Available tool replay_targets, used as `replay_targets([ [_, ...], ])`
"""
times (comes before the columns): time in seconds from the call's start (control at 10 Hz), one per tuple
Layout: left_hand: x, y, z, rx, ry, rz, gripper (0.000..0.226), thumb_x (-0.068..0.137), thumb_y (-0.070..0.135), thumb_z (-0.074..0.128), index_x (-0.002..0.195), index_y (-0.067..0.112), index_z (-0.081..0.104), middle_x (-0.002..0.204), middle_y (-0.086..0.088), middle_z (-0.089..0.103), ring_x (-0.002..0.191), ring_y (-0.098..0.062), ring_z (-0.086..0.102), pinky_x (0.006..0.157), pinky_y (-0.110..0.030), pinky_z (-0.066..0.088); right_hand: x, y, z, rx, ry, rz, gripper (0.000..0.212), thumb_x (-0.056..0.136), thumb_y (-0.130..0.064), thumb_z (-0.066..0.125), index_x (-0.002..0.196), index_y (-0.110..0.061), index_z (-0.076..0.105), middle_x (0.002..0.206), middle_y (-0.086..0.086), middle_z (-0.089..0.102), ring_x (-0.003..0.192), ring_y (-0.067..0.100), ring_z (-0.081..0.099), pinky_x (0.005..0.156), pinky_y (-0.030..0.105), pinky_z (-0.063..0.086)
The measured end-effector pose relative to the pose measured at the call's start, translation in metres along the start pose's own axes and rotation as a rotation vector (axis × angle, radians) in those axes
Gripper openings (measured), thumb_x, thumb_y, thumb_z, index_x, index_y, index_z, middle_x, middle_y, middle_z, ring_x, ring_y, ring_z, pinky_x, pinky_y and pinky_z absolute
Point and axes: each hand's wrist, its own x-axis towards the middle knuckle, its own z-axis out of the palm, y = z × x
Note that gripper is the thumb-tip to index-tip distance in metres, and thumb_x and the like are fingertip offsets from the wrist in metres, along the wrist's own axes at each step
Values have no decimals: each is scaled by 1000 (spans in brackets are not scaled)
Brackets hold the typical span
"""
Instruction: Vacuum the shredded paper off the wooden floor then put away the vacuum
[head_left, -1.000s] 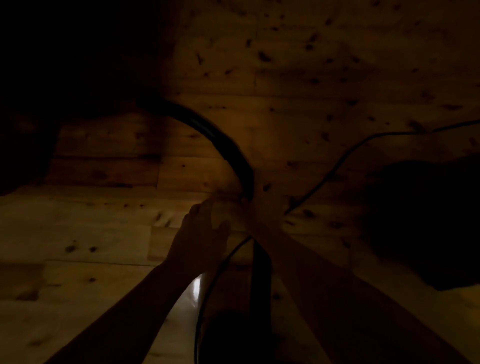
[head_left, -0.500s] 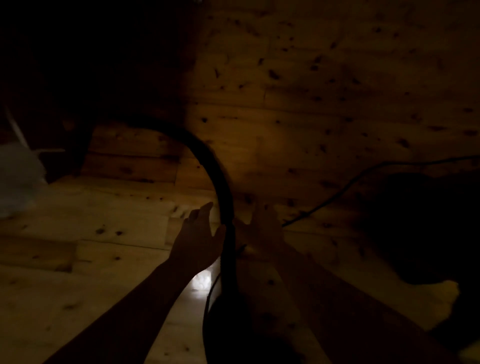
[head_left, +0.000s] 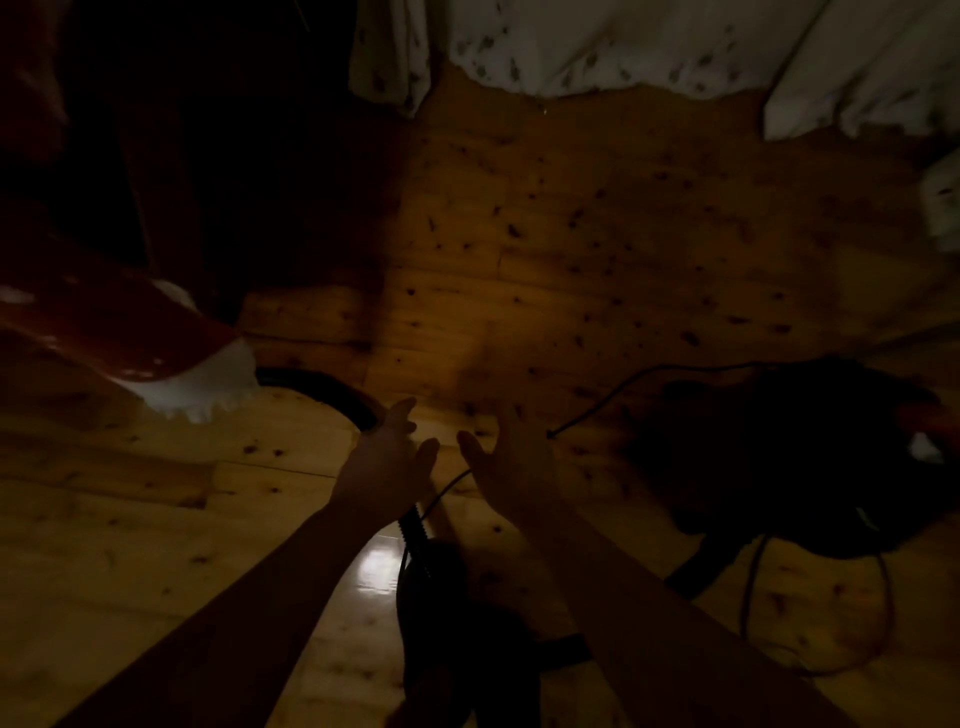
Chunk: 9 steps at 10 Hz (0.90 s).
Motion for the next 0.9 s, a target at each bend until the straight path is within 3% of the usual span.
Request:
replay_targets([
  [0.1,-32,28,-25,7,43,39,48,96,24,55,142,16,42,125,-5,62,93,-20,63,74,-24,44,-23,-26,-38,-3,-28,6,54,94,-45,56,137,-15,47,141,7,45,129,27,44,104,44,39],
  [0.2,-71,64,-56,15,102,63,35,97,25,54,129,13,57,121,-4,65,105,-22,64,83,-27,48,-57,-59,-84,48,-9,-15,48,94,-40,58,135,-15,51,138,5,47,128,25,45,103,39,39],
  [0.3,-112,100,-88,-19,155,91,25,96,29,54,109,12,68,107,-5,71,98,-24,65,78,-31,50,-92,-91,-132,115,7,-74,39,94,-36,59,128,-17,58,128,3,57,118,23,54,99,38,44],
  [0.5,-190,176,-154,-20,295,175,20,96,33,54,92,17,65,75,3,64,59,-14,57,54,-24,40,-152,-157,-223,138,32,-116,37,93,-34,61,127,-18,60,123,3,63,114,21,58,91,28,45],
  [0.6,-231,209,-189,-28,374,232,23,95,35,56,81,17,60,66,-2,64,55,-16,59,52,-32,48,-177,-191,-270,206,84,-175,31,94,-30,61,122,-17,62,120,0,66,112,18,59,92,33,49],
  [0.7,-264,235,-216,-72,432,288,30,95,36,56,76,12,60,57,-1,56,47,-14,52,48,-33,43,-198,-224,-312,268,117,-263,25,95,-29,60,116,-16,64,114,-3,67,108,14,60,91,35,51],
  [0.9,-332,272,-264,-63,593,347,36,96,41,50,67,21,55,60,5,57,54,-6,54,51,-25,41,-239,-283,-375,255,176,-450,16,96,-34,59,103,-22,67,101,-9,67,98,12,61,83,36,52],
])
